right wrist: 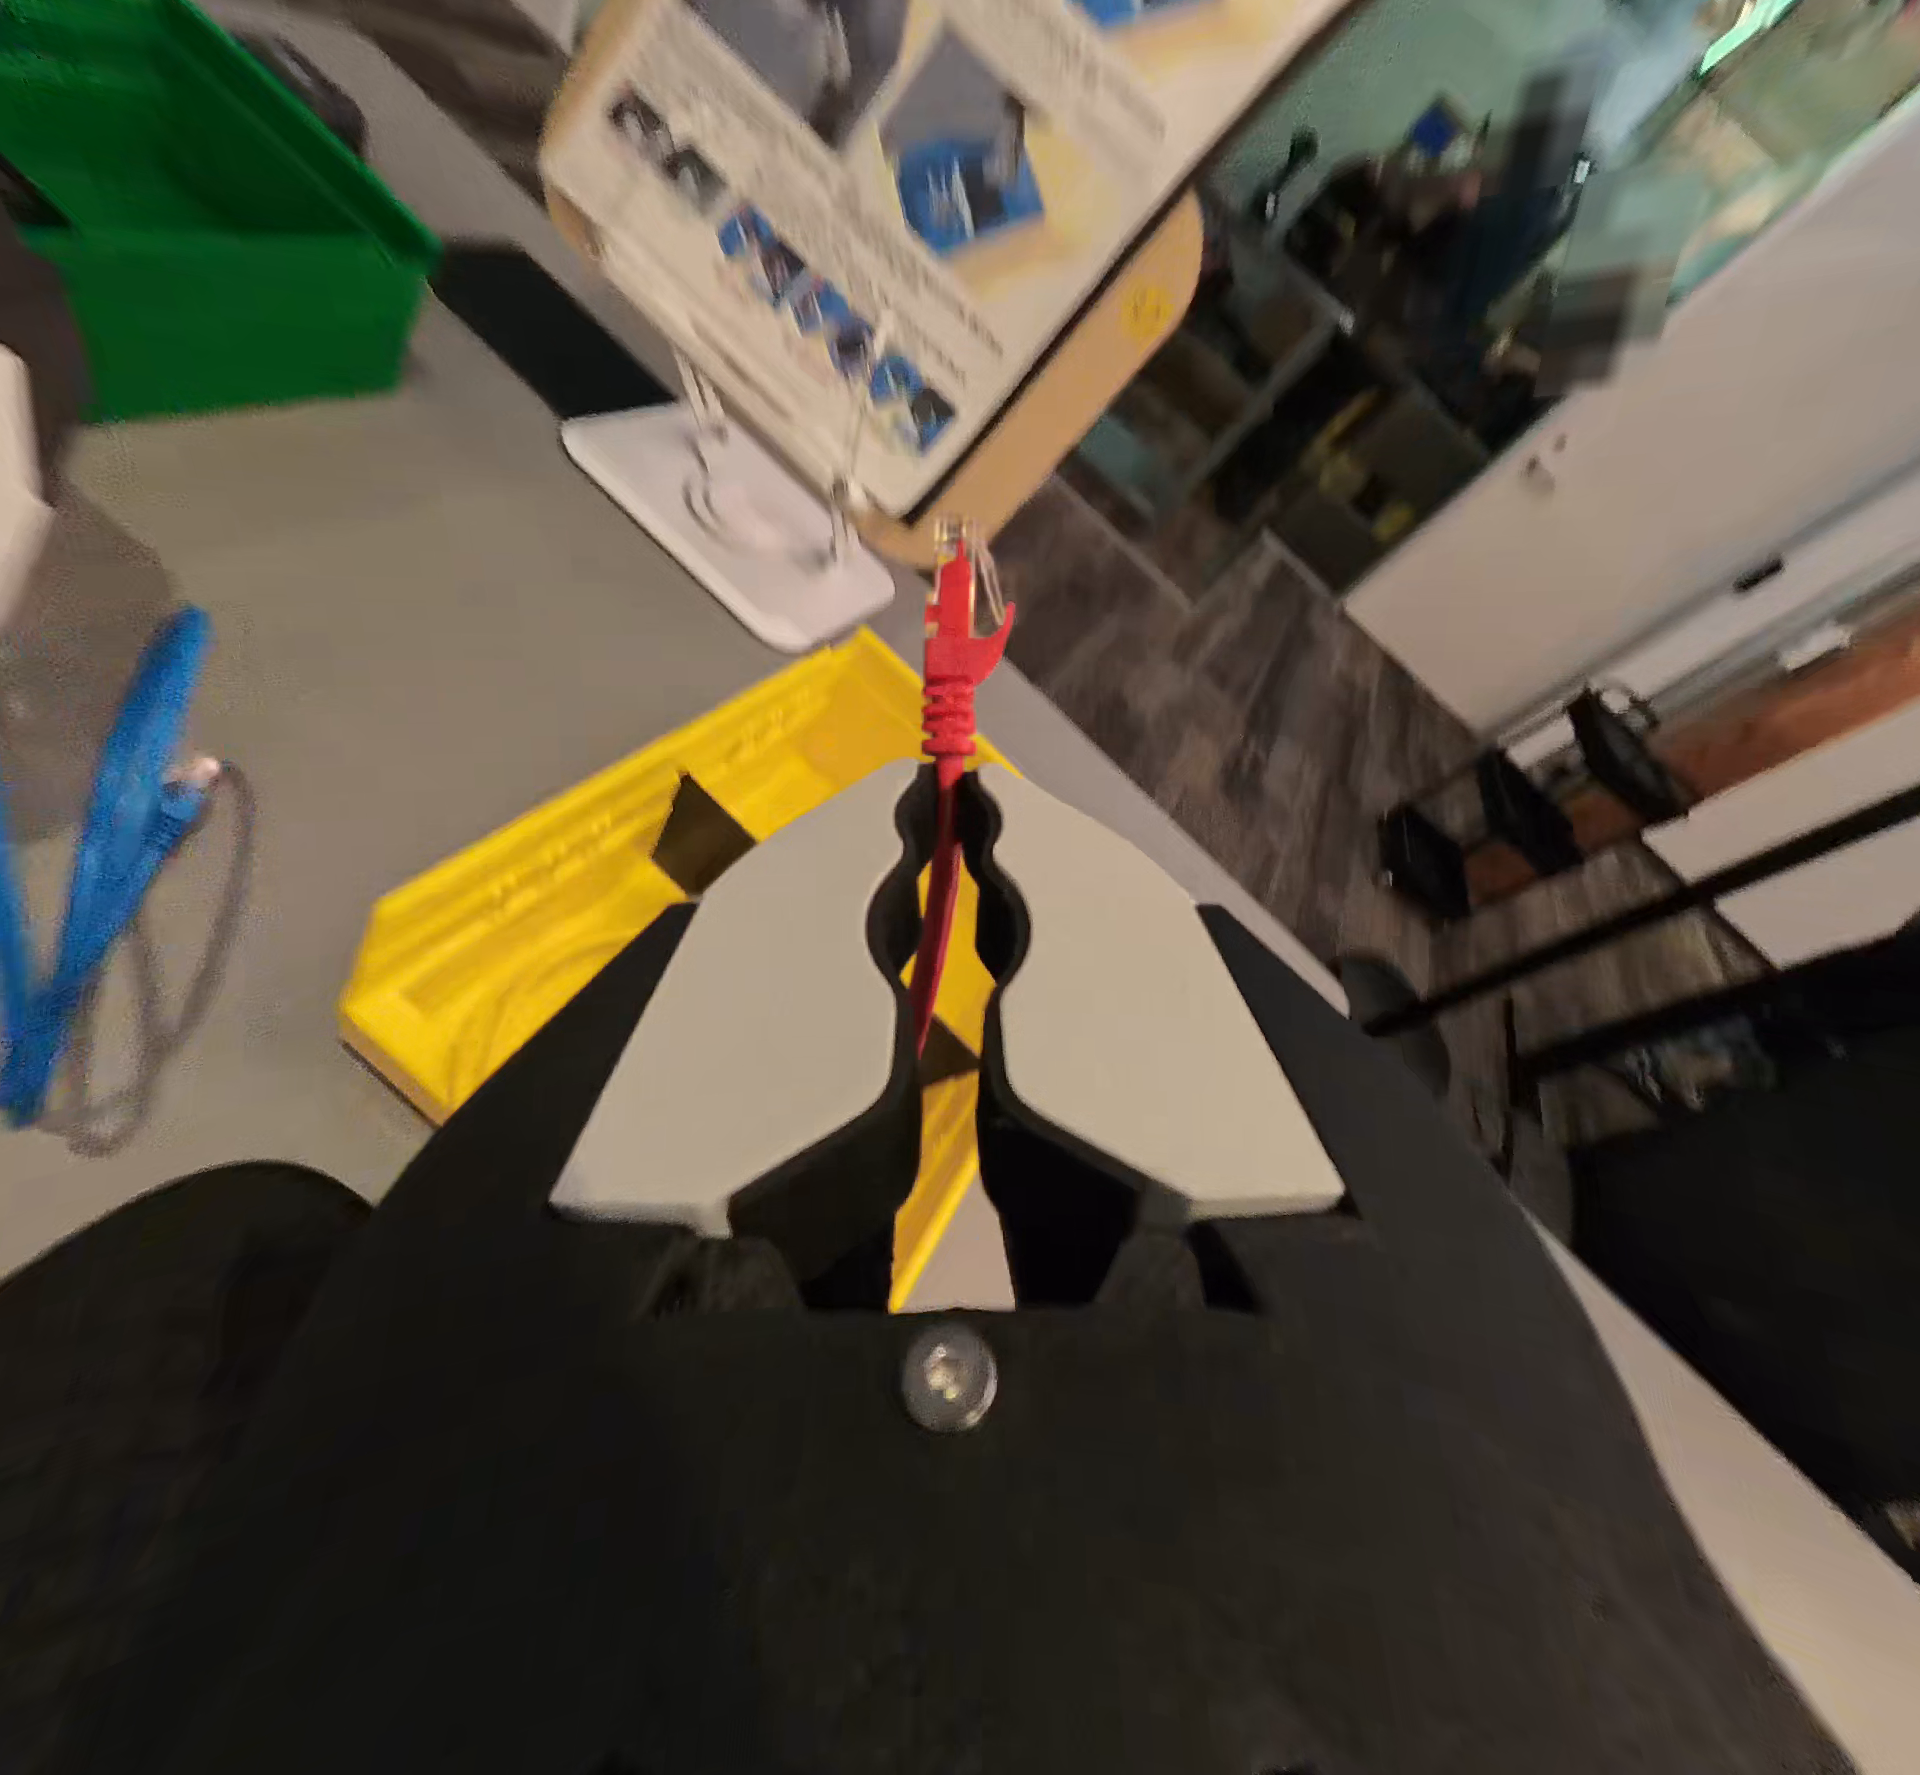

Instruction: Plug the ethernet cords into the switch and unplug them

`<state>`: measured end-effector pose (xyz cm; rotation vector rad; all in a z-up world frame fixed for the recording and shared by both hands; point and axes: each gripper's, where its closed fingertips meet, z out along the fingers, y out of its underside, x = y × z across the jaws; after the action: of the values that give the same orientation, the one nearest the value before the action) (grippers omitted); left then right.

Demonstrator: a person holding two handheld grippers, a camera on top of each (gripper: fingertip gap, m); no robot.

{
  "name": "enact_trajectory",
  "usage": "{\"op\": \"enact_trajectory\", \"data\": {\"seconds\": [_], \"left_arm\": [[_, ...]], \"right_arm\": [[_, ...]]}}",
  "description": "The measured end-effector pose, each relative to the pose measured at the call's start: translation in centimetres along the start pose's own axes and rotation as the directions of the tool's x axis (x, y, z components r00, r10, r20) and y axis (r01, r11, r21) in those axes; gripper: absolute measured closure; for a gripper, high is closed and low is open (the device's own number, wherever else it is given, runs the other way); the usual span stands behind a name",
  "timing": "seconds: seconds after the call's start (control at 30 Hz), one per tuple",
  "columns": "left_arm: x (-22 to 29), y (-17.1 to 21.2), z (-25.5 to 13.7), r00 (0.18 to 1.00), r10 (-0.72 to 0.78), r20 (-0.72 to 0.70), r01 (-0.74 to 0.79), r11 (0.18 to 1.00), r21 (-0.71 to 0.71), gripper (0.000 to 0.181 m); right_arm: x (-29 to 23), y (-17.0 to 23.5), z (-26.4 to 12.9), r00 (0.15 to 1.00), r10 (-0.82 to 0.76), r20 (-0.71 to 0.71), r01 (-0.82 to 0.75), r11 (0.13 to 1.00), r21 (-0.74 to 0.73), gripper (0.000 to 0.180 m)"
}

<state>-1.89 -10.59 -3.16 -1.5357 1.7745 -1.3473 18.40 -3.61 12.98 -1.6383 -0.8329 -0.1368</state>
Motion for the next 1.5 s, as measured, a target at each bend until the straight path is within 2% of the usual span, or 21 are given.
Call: {"op": "enact_trajectory", "data": {"seconds": [0.1,0.2,0.3,0.4,0.53,0.67,0.77,0.9,1.0,1.07,1.13,1.27,1.37,1.43,1.47,1.5], "left_arm": [[0.5,-0.3,-0.5,0.999,-0.006,-0.043,0.008,0.999,0.031,0.181],[0.5,-0.4,-0.6,0.999,-0.006,-0.048,0.008,0.999,0.046,0.181],[0.6,-0.7,-0.6,0.999,-0.011,-0.049,0.014,0.998,0.062,0.181],[0.6,-0.7,-0.5,0.999,-0.015,-0.049,0.018,0.998,0.061,0.181],[1.1,-0.9,-0.9,0.997,-0.022,-0.076,0.028,0.997,0.074,0.181],[1.2,-1.2,-1.4,0.995,-0.03,-0.09,0.039,0.995,0.097,0.181],[1.2,-1.3,-1.7,0.994,-0.042,-0.098,0.053,0.993,0.104,0.181],[1.1,-1.2,-2.0,0.994,-0.059,-0.092,0.068,0.992,0.103,0.181],[0.9,-0.9,-1.9,0.992,-0.096,-0.087,0.103,0.991,0.08,0.181],[0.6,-0.5,-1.7,0.99,-0.115,-0.081,0.119,0.991,0.056,0.181],[0.2,-0.3,-1.5,0.991,-0.113,-0.065,0.116,0.992,0.049,0.181],[-0.6,0.0,-1.2,0.994,-0.107,-0.029,0.108,0.993,0.046,0.181],[-0.8,-0.1,-1.3,0.993,-0.113,-0.023,0.115,0.991,0.062,0.181],[-0.8,-0.4,-1.3,0.993,-0.113,-0.024,0.114,0.991,0.075,0.181],[-0.7,-0.8,-1.3,0.994,-0.109,-0.025,0.111,0.99,0.089,0.181],[-0.5,-1.3,-1.5,0.994,-0.105,-0.039,0.109,0.987,0.117,0.181]], "right_arm": [[1.3,3.2,1.2,0.998,0.008,-0.058,-0.014,0.994,-0.107,0.175],[1.2,4.4,1.9,0.996,-0.062,-0.071,0.05,0.986,-0.16,0.174],[-3.5,6.2,3.9,0.983,-0.153,0.097,0.17,0.964,-0.203,0.174],[-7.7,11.5,6.8,0.955,-0.212,0.209,0.278,0.885,-0.373,0.174],[-12.6,15.5,10.0,0.95,-0.074,0.303,0.214,0.861,-0.462,0.173],[-14.8,16.7,11.8,0.935,0.11,0.336,0.089,0.848,-0.523,0.167],[-14.7,15.3,11.4,0.907,0.198,0.371,0.02,0.861,-0.509,0.161],[-11.5,9.8,9.8,0.918,0.182,0.352,-0.044,0.93,-0.365,0.15],[-10.6,3.0,7.6,0.925,0.101,0.367,-0.036,0.983,-0.178,0.148],[-13.4,-2.5,5.7,0.882,0.003,0.472,-0.004,1.0,0.002,0.142],[-16.5,-5.5,5.1,0.847,-0.107,0.521,0.067,0.993,0.094,0.142],[-21.0,-4.3,7.0,0.758,-0.326,0.565,0.376,0.926,0.03,0.15],[-21.2,-2.9,8.5,0.739,-0.421,0.526,0.526,0.848,-0.061,0.156],[-20.8,-3.4,9.5,0.725,-0.531,0.439,0.607,0.793,-0.043,0.16],[-21.2,-3.5,9.5,0.697,-0.568,0.437,0.639,0.769,-0.02,0.172],[-21.9,-3.6,9.4,0.675,-0.58,0.455,0.65,0.76,0.005,0.174]]}}
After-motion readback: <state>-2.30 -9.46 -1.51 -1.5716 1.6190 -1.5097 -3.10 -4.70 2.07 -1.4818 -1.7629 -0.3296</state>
